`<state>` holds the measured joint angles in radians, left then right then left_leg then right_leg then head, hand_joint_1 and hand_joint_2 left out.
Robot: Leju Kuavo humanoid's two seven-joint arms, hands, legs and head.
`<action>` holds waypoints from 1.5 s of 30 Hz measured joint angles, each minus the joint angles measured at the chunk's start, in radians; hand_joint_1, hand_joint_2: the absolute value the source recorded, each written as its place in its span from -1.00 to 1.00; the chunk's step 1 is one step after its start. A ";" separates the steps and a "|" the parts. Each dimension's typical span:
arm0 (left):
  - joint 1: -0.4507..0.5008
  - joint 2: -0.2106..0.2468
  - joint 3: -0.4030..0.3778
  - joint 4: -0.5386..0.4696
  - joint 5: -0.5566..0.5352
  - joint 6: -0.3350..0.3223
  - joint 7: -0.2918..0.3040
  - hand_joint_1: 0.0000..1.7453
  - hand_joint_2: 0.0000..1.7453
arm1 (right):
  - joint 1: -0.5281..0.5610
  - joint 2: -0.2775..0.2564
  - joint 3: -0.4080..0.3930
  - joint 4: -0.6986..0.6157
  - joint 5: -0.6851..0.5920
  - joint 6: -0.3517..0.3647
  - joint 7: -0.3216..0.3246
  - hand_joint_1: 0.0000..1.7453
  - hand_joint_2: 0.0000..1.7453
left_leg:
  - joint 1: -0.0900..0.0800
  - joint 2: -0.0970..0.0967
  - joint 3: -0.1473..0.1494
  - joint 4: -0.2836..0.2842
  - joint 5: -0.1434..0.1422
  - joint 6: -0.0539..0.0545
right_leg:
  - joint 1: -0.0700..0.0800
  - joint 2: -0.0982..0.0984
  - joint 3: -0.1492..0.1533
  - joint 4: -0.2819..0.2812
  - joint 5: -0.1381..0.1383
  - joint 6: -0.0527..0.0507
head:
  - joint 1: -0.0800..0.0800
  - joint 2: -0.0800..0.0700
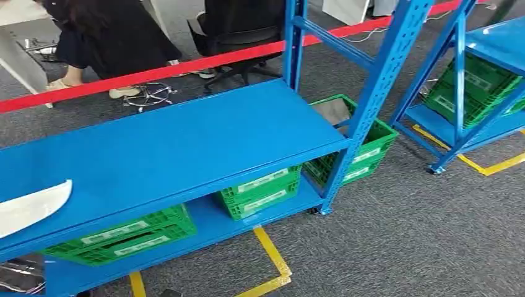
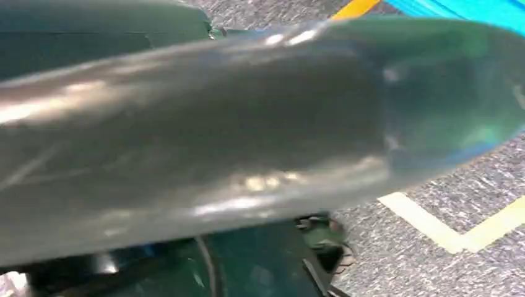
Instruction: Take the parts from the cabinet and place them on the table.
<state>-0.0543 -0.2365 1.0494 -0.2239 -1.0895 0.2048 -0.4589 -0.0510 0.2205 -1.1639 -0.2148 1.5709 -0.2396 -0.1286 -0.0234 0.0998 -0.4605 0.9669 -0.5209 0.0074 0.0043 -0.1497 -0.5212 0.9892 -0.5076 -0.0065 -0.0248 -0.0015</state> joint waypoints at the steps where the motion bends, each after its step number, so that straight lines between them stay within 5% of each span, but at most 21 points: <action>1: 0.002 0.000 0.000 0.000 0.000 -0.001 0.000 -1.00 -1.00 | -0.002 0.000 0.000 0.000 0.000 0.000 0.000 -1.00 -1.00 | -0.001 -0.012 -0.004 -0.001 0.001 0.005 | 0.000 -0.013 0.000 0.000 0.003 0.004 | -0.002 0.000; 2: 0.004 0.002 0.000 0.000 0.000 -0.001 0.000 -1.00 -1.00 | -0.004 0.001 0.000 0.000 0.000 0.000 0.000 -1.00 -1.00 | 0.001 -0.026 -0.008 -0.007 0.007 0.016 | 0.001 -0.028 0.004 -0.004 0.006 0.010 | 0.002 0.000; 3: 0.005 0.002 0.001 0.000 0.000 -0.001 0.000 -1.00 -1.00 | -0.004 0.000 0.000 0.000 0.000 0.000 0.000 -1.00 -1.00 | 0.014 -0.041 -0.002 -0.023 0.023 0.024 | -0.001 -0.009 -0.010 0.001 -0.004 0.016 | -0.003 0.000; 4: 0.004 0.000 0.001 0.000 0.000 -0.001 0.000 -1.00 -1.00 | -0.004 0.000 0.000 0.000 0.000 0.000 0.000 -1.00 -1.00 | 0.014 -0.052 -0.008 -0.023 0.029 0.030 | -0.005 0.070 -0.016 0.024 -0.026 0.023 | 0.006 0.000; 6: 0.000 -0.003 0.001 0.000 0.000 -0.001 0.000 -1.00 -1.00 | 0.000 0.000 0.000 0.000 0.000 -0.001 0.000 -1.00 -1.00 | 0.015 -0.082 -0.027 -0.020 0.040 0.037 | -0.009 0.141 -0.080 0.170 -0.107 0.029 | 0.012 0.000; 8: 0.000 -0.003 0.001 0.000 -0.002 -0.002 0.000 -1.00 -1.00 | 0.005 0.000 0.000 0.000 0.000 -0.001 0.001 -1.00 -1.00 | 0.015 -0.115 -0.040 -0.015 0.048 0.037 | -0.010 0.149 -0.148 0.319 -0.160 0.035 | 0.012 0.000; 9: 0.002 -0.003 0.002 0.000 -0.002 -0.002 0.000 -1.00 -1.00 | 0.005 0.000 0.000 0.000 0.000 -0.001 0.001 -1.00 -1.00 | 0.015 -0.124 -0.042 -0.013 0.049 0.035 | -0.010 0.149 -0.151 0.324 -0.151 0.036 | 0.012 0.000; 12: 0.004 -0.004 0.003 0.000 -0.002 -0.002 0.000 -1.00 -1.00 | 0.004 -0.002 0.000 0.000 0.000 -0.001 0.001 -1.00 -1.00 | 0.018 -0.169 -0.045 0.003 0.045 0.029 | -0.018 0.166 -0.035 0.101 -0.015 0.037 | 0.011 0.000; 14: 0.001 -0.003 0.004 0.000 -0.002 -0.001 0.000 -1.00 -1.00 | 0.001 -0.002 0.000 0.000 0.000 -0.001 0.000 -1.00 -1.00 | 0.014 -0.189 -0.059 0.021 0.039 0.014 | -0.028 0.260 0.006 0.016 -0.017 0.039 | 0.013 0.000; 18: 0.001 -0.003 0.006 0.000 -0.002 0.002 0.000 -1.00 -1.00 | 0.004 -0.002 0.000 0.000 -0.001 -0.002 0.000 -1.00 -1.00 | 0.021 -0.242 -0.089 0.035 0.050 -0.008 | -0.029 0.216 0.007 0.014 -0.015 0.016 | 0.012 0.000; 21: -0.002 -0.003 0.006 0.000 -0.002 0.002 0.000 -1.00 -1.00 | 0.005 -0.002 0.000 0.000 0.000 -0.003 0.000 -1.00 -1.00 | 0.019 -0.128 -0.146 0.161 -0.031 -0.025 | -0.029 0.169 0.006 0.013 -0.014 0.005 | -0.002 0.000; 24: -0.002 -0.003 0.007 0.000 -0.003 0.002 0.000 -1.00 -1.00 | 0.009 -0.002 0.000 0.000 0.000 -0.003 0.000 -1.00 -1.00 | 0.026 -0.108 -0.230 0.345 -0.093 -0.031 | -0.024 0.114 0.004 0.013 -0.017 0.001 | -0.002 0.000; 27: 0.002 -0.002 0.008 0.000 -0.003 0.002 0.000 -1.00 -1.00 | 0.005 -0.002 0.000 0.000 0.000 -0.003 0.000 -1.00 -1.00 | 0.026 -0.091 -0.146 0.183 0.016 -0.021 | -0.023 0.076 0.009 0.013 -0.020 0.003 | -0.002 0.000; 28: 0.001 -0.002 0.008 0.000 -0.003 0.002 0.000 -1.00 -1.00 | 0.003 -0.002 0.000 0.000 0.000 -0.003 0.000 -1.00 -1.00 | 0.022 -0.062 -0.100 0.092 0.055 -0.012 | -0.023 0.065 0.013 0.013 -0.021 0.004 | -0.002 0.000; 29: -0.001 -0.002 0.008 0.000 -0.003 0.002 0.000 -1.00 -1.00 | 0.003 -0.002 0.000 0.000 0.000 -0.003 -0.001 -1.00 -1.00 | 0.009 -0.009 -0.081 0.054 0.040 -0.004 | -0.020 0.055 0.014 0.013 -0.024 0.009 | -0.001 0.000; 33: 0.003 -0.002 0.009 0.000 -0.003 0.003 0.000 -1.00 -1.00 | -0.001 -0.002 0.000 0.000 0.000 -0.003 -0.001 -1.00 -1.00 | 0.004 -0.045 -0.093 0.036 0.042 0.013 | -0.014 0.008 0.017 0.011 -0.027 0.028 | 0.000 0.000; 34: 0.006 -0.003 0.010 0.000 -0.003 0.005 0.000 -1.00 -1.00 | -0.001 -0.002 0.000 0.000 0.000 -0.003 -0.001 -1.00 -1.00 | 0.015 -0.057 -0.082 0.023 0.051 0.021 | -0.019 0.020 0.008 0.017 -0.038 0.035 | -0.002 0.000; 35: 0.006 -0.003 0.010 0.000 -0.003 0.005 -0.001 -1.00 -1.00 | -0.002 -0.002 0.000 0.000 0.000 -0.003 -0.002 -1.00 -1.00 | 0.016 -0.065 -0.082 0.021 0.053 0.026 | -0.020 0.087 0.000 0.045 -0.059 0.039 | 0.006 0.000; 37: 0.000 -0.005 0.010 0.000 -0.005 0.005 -0.001 -1.00 -1.00 | 0.001 -0.002 0.000 0.000 0.001 -0.004 -0.003 -1.00 -1.00 | 0.016 -0.093 -0.090 0.022 0.056 0.032 | -0.020 0.138 -0.069 0.193 -0.139 0.041 | 0.010 0.000; 39: -0.001 -0.006 0.011 0.000 -0.006 0.005 -0.001 -1.00 -1.00 | 0.006 -0.002 0.000 0.000 0.000 -0.004 -0.003 -1.00 -1.00 | 0.015 -0.121 -0.093 0.023 0.058 0.034 | -0.019 0.148 -0.131 0.314 -0.177 0.042 | 0.009 0.000; 45: 0.001 -0.006 0.011 0.000 -0.006 0.005 -0.001 -1.00 -1.00 | 0.007 -0.002 0.000 0.000 -0.001 -0.005 -0.005 -1.00 -1.00 | 0.014 -0.135 -0.091 0.023 0.058 0.034 | -0.019 0.148 -0.131 0.304 -0.151 0.041 | 0.008 0.000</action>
<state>-0.0532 -0.2426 1.0609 -0.2243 -1.0956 0.2102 -0.4597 -0.0436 0.2186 -1.1639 -0.2148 1.5701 -0.2441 -0.1339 -0.0089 -0.0352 -0.5517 0.9900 -0.4626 0.0413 -0.0147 -0.0014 -0.6524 1.2936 -0.6584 0.0348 -0.0164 -0.0015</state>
